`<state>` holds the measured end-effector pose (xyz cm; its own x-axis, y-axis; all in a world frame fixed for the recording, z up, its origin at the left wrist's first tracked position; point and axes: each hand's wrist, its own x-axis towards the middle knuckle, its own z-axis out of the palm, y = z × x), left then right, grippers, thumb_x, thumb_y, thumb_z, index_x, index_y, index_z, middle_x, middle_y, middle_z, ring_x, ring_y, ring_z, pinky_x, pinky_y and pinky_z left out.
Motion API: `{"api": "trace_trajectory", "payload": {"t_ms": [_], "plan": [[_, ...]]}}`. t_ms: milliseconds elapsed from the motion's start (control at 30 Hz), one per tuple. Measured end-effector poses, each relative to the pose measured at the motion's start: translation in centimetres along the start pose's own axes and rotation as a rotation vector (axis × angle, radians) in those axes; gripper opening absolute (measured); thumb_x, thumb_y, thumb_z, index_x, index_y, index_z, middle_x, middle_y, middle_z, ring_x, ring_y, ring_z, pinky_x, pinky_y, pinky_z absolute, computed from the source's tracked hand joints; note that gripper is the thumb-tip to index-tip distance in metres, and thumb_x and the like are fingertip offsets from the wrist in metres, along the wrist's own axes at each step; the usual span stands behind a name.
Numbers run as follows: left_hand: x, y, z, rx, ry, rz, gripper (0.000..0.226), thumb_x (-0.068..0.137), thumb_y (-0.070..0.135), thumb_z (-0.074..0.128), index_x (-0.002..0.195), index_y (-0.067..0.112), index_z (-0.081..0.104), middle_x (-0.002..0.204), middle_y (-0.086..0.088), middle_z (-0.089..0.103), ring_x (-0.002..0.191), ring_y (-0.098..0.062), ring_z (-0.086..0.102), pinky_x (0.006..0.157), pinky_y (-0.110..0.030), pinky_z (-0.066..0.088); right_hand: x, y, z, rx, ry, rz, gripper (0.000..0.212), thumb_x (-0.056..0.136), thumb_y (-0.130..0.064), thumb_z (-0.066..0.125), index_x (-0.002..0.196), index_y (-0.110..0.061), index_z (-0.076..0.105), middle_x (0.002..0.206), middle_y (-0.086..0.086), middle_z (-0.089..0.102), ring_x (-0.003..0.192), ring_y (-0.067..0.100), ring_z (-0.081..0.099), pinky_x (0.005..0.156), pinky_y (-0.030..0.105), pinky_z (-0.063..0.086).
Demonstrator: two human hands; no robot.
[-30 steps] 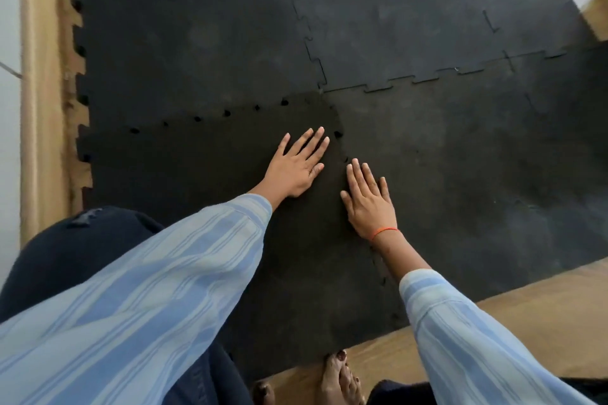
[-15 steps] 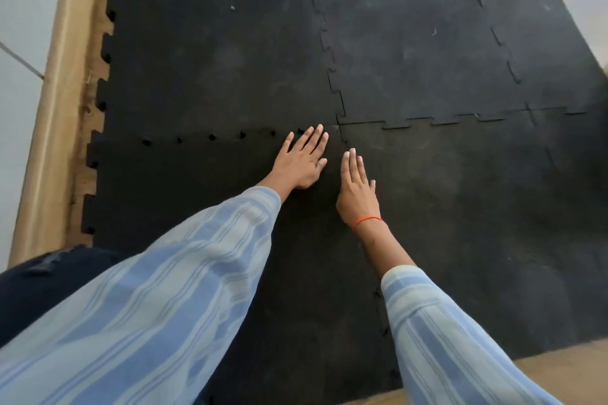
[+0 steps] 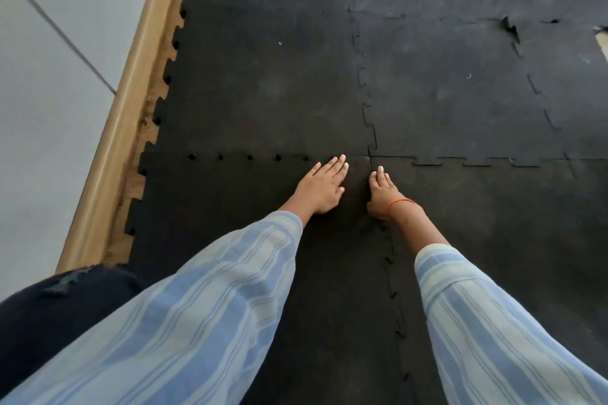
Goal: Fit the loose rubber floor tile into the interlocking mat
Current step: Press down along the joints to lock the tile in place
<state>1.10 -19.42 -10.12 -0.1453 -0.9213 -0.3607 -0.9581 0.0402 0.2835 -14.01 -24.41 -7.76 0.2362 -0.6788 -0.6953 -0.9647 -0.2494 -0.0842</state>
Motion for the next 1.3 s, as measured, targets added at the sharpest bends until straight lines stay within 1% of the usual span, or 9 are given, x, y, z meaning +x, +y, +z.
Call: {"api": "trace_trajectory", "payload": {"t_ms": [100, 167, 267, 400, 600, 767, 933, 1033, 1300], "plan": [[-4.1, -2.8, 2.0, 0.0, 0.155, -0.219, 0.073, 0.098, 0.054, 0.024, 0.151, 0.015, -0.008, 0.159, -0.001, -0.017, 0.146, -0.015, -0.011, 0.118, -0.037, -0.001, 0.3, -1.1, -1.3, 0.009, 0.054, 0.018, 0.058, 0.096, -0.022, 0.046, 0.145, 0.002, 0.026, 0.158, 0.018, 0.01, 0.143, 0.037, 0.019, 0.117, 0.045, 0.025], [-6.2, -4.6, 2.3, 0.004, 0.146, -0.303, 0.082, 0.094, 0.063, 0.024, 0.151, 0.015, -0.011, 0.157, -0.002, -0.021, 0.145, -0.016, -0.014, 0.118, -0.038, -0.001, 0.6, -3.5, -1.9, 0.025, 0.148, -0.059, 0.048, 0.096, -0.022, 0.044, 0.137, 0.002, 0.039, 0.151, 0.02, 0.027, 0.138, 0.038, 0.03, 0.113, 0.05, 0.03], [-6.6, -6.1, 1.0, -0.008, 0.081, -0.292, 0.091, 0.09, 0.066, 0.034, 0.15, 0.016, -0.012, 0.158, -0.002, -0.022, 0.146, -0.016, -0.013, 0.118, -0.039, 0.001, 1.1, -7.2, -1.1, 0.0, 0.177, -0.245, 0.056, 0.099, -0.019, 0.037, 0.149, -0.004, 0.018, 0.161, 0.011, 0.004, 0.149, 0.027, 0.005, 0.118, 0.052, 0.014], [-6.2, -6.0, 0.4, 0.024, -0.009, -0.288, 0.096, 0.088, 0.067, 0.037, 0.15, 0.014, -0.015, 0.157, -0.003, -0.023, 0.146, -0.017, -0.014, 0.118, -0.039, 0.001, 1.4, -8.2, 1.7, -0.055, 0.115, -0.275, 0.073, 0.095, -0.011, 0.041, 0.152, -0.012, -0.005, 0.161, 0.004, -0.014, 0.148, 0.023, -0.013, 0.118, 0.05, 0.007], [-5.8, -6.1, -0.7, 0.053, -0.107, -0.313, 0.098, 0.087, 0.071, 0.035, 0.15, 0.015, -0.015, 0.157, -0.002, -0.023, 0.146, -0.016, -0.012, 0.119, -0.043, 0.003, 1.4, -8.3, 1.8, -0.088, 0.111, -0.237, 0.073, 0.097, -0.024, 0.036, 0.15, -0.011, -0.011, 0.159, 0.004, -0.021, 0.147, 0.019, -0.017, 0.12, 0.045, 0.002], [-6.1, -5.8, -0.9, 0.113, -0.082, -0.26, 0.098, 0.087, 0.067, 0.042, 0.151, 0.014, -0.011, 0.158, 0.001, -0.021, 0.147, -0.017, -0.009, 0.118, -0.049, 0.009, 0.9, -7.3, 2.4, -0.007, 0.186, -0.135, 0.073, 0.097, -0.033, 0.034, 0.151, -0.008, -0.008, 0.159, 0.006, -0.02, 0.147, 0.02, -0.016, 0.12, 0.044, 0.002], [-5.9, -6.1, -0.7, 0.071, -0.097, -0.212, 0.097, 0.087, 0.064, 0.046, 0.151, 0.018, -0.011, 0.158, 0.003, -0.022, 0.146, -0.019, -0.013, 0.117, -0.052, 0.007, 0.3, -8.1, 1.6, -0.048, 0.138, -0.281, 0.079, 0.093, -0.014, 0.041, 0.15, -0.035, -0.008, 0.159, -0.01, -0.019, 0.147, 0.027, -0.016, 0.111, 0.068, 0.006], [-5.4, -6.3, -1.0, 0.044, -0.143, -0.23, 0.099, 0.086, 0.064, 0.048, 0.151, 0.02, -0.012, 0.157, 0.004, -0.023, 0.146, -0.019, -0.015, 0.117, -0.052, 0.005, 0.6, -9.3, 2.0, -0.105, 0.115, -0.303, 0.08, 0.093, -0.013, 0.043, 0.149, -0.041, -0.009, 0.157, -0.019, -0.02, 0.145, 0.026, -0.022, 0.101, 0.078, 0.004], [-5.0, -5.9, -2.0, 0.035, -0.211, -0.235, 0.101, 0.087, 0.06, 0.052, 0.15, 0.018, -0.013, 0.157, 0.003, -0.025, 0.146, -0.02, -0.015, 0.117, -0.049, 0.006, 0.6, -9.9, 0.9, -0.145, 0.071, -0.257, 0.08, 0.094, -0.015, 0.046, 0.15, -0.036, -0.007, 0.156, -0.022, -0.021, 0.146, 0.023, -0.021, 0.102, 0.078, 0.013]]}}
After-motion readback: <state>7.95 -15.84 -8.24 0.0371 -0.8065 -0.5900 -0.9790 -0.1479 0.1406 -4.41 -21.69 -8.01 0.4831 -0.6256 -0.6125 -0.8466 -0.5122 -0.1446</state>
